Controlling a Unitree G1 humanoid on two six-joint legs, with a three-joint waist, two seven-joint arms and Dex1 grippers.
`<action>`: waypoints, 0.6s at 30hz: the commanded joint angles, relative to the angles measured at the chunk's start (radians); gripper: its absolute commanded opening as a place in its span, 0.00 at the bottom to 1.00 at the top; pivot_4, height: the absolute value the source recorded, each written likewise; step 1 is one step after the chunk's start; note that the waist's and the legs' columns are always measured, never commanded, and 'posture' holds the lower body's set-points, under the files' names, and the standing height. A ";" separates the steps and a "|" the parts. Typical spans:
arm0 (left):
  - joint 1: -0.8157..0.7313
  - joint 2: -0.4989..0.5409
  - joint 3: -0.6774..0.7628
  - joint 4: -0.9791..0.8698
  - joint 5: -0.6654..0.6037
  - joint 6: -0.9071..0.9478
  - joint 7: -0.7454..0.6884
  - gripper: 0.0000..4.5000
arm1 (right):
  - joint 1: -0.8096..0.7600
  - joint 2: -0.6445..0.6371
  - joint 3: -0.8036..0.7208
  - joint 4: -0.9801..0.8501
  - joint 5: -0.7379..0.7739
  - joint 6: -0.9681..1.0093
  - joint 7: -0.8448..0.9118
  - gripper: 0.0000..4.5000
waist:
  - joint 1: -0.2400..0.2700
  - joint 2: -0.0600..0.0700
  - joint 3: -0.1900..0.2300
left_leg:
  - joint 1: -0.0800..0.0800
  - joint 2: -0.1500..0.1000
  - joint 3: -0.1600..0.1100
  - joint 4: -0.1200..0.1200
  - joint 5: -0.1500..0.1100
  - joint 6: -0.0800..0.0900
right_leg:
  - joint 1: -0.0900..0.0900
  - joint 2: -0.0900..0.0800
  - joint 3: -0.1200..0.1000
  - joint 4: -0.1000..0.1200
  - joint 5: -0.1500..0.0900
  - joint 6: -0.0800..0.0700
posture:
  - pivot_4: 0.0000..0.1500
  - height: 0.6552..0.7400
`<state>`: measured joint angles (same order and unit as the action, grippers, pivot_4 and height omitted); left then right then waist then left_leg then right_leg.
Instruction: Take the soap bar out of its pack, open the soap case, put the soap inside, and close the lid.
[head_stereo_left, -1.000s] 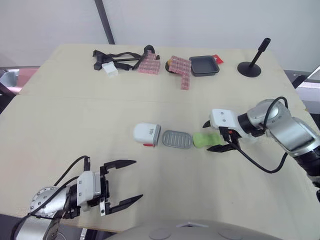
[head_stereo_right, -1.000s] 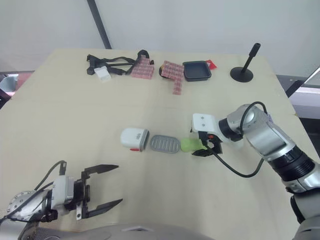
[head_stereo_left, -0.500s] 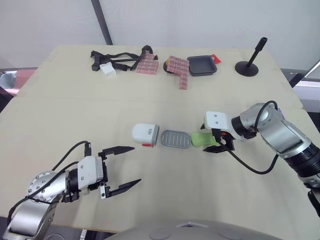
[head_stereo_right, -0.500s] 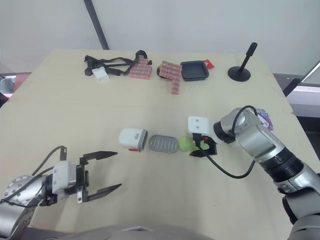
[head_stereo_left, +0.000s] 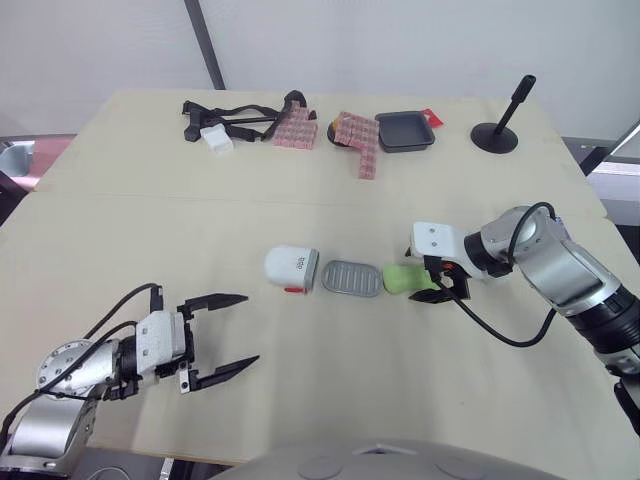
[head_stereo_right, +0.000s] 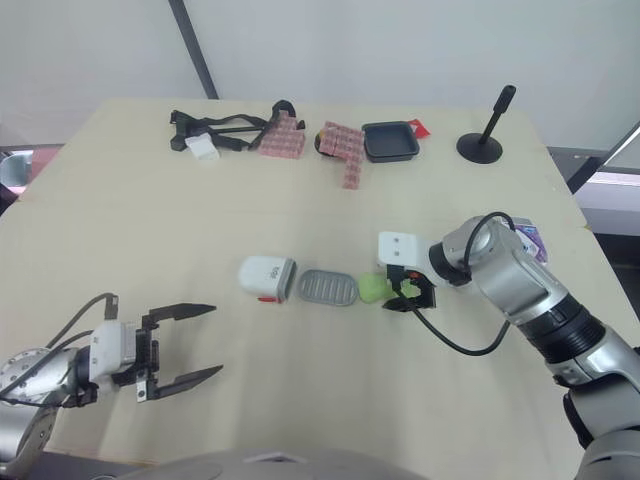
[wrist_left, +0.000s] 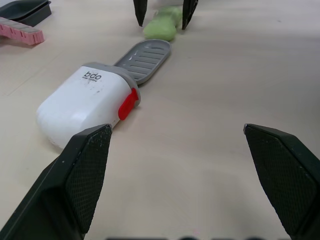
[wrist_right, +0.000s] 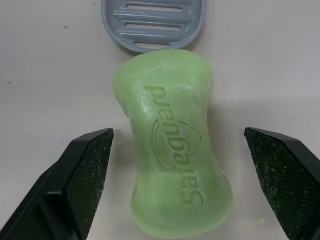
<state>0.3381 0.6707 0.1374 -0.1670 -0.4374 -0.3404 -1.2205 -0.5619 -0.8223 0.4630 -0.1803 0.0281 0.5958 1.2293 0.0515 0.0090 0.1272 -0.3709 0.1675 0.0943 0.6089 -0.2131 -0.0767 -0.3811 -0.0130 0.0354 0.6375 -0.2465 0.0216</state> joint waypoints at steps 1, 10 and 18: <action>-0.007 -0.003 0.012 0.016 -0.009 -0.037 -0.009 1.00 | -0.008 0.001 -0.011 -0.024 0.004 0.006 0.010 0.88 | 0.000 0.000 0.000 | 0.000 0.000 0.000 0.000 0.000 0.000 | 0.000 0.000 0.000 0.000 0.000 0.000 | 1.00 1.00; -0.014 -0.002 0.017 0.080 -0.022 -0.086 -0.045 1.00 | -0.005 0.006 -0.009 -0.030 0.009 0.027 0.021 0.37 | 0.000 0.000 0.000 | 0.001 0.000 0.000 0.000 0.000 0.000 | 0.000 0.000 0.000 0.001 0.000 0.000 | 1.00 1.00; -0.048 0.020 0.054 0.121 -0.076 -0.004 -0.041 1.00 | -0.054 0.021 -0.034 -0.079 0.040 0.060 0.034 0.37 | 0.000 -0.001 0.000 | 0.001 0.000 0.000 0.000 0.000 0.000 | -0.001 0.000 0.000 0.002 0.000 0.000 | 1.00 1.00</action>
<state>0.3017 0.6742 0.1546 -0.0507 -0.4832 -0.3535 -1.2594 -0.5702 -0.8080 0.4628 -0.2113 0.0404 0.6394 1.2543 0.0515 0.0083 0.1267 -0.3696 0.1678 0.0945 0.6093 -0.2130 -0.0767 -0.3818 -0.0127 0.0357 0.6396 -0.2465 0.0215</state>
